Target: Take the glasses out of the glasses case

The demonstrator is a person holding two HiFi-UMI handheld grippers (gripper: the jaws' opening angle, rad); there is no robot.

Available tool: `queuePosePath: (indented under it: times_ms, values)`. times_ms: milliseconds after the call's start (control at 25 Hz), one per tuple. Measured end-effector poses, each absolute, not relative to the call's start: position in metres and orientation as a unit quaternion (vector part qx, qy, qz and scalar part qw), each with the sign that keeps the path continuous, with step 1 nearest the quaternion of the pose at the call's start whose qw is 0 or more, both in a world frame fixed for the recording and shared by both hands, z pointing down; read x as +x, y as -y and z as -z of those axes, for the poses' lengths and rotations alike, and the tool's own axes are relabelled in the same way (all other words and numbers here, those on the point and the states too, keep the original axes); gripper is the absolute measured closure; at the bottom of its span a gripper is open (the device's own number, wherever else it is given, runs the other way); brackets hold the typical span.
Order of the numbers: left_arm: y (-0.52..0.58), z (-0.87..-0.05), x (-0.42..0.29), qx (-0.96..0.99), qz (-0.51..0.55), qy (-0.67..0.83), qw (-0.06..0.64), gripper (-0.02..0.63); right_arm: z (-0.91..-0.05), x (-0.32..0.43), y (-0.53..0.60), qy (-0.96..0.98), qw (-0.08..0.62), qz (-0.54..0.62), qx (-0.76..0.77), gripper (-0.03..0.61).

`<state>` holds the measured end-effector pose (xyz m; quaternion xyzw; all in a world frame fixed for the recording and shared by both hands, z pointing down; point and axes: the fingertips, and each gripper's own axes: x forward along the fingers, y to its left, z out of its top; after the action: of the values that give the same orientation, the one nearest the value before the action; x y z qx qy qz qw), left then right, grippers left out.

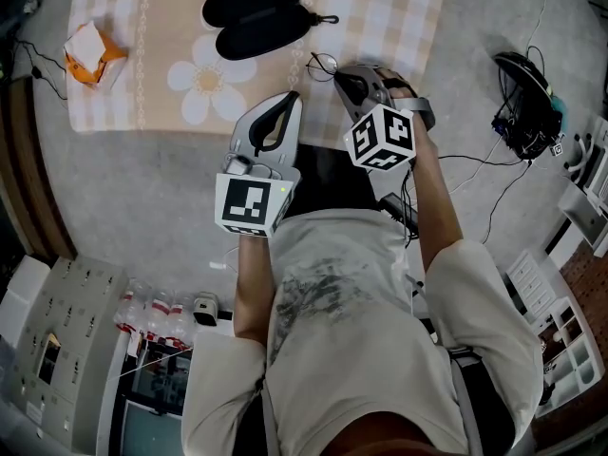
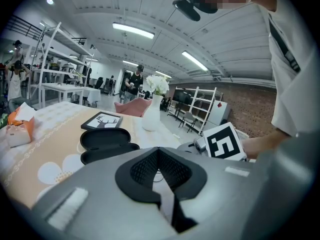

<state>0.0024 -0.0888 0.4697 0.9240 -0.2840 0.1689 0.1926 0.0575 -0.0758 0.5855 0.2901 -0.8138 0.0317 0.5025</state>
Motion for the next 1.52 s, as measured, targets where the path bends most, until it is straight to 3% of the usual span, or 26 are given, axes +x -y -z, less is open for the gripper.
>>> queuePosePath:
  times_ms: [280, 760, 1200, 1520]
  values:
    - [0.089, -0.467, 0.002, 0.925, -0.168, 0.286, 0.188, 0.605, -0.586, 0.055, 0.074, 0.823, 0.490, -0.055, 0.283, 0.498]
    - [0.090, -0.450, 0.006, 0.927, -0.156, 0.292, 0.178, 0.604, -0.557, 0.059, 0.072, 0.828, 0.470, -0.044, 0.303, 0.480]
    - [0.095, -0.410, 0.012, 0.936, -0.129, 0.293, 0.146, 0.604, -0.472, 0.070, 0.078, 0.839, 0.406, -0.001, 0.363, 0.558]
    - [0.099, -0.368, 0.014, 0.944, -0.098, 0.294, 0.113, 0.606, -0.412, 0.084, 0.077, 0.846, 0.324, -0.009, 0.424, 0.561]
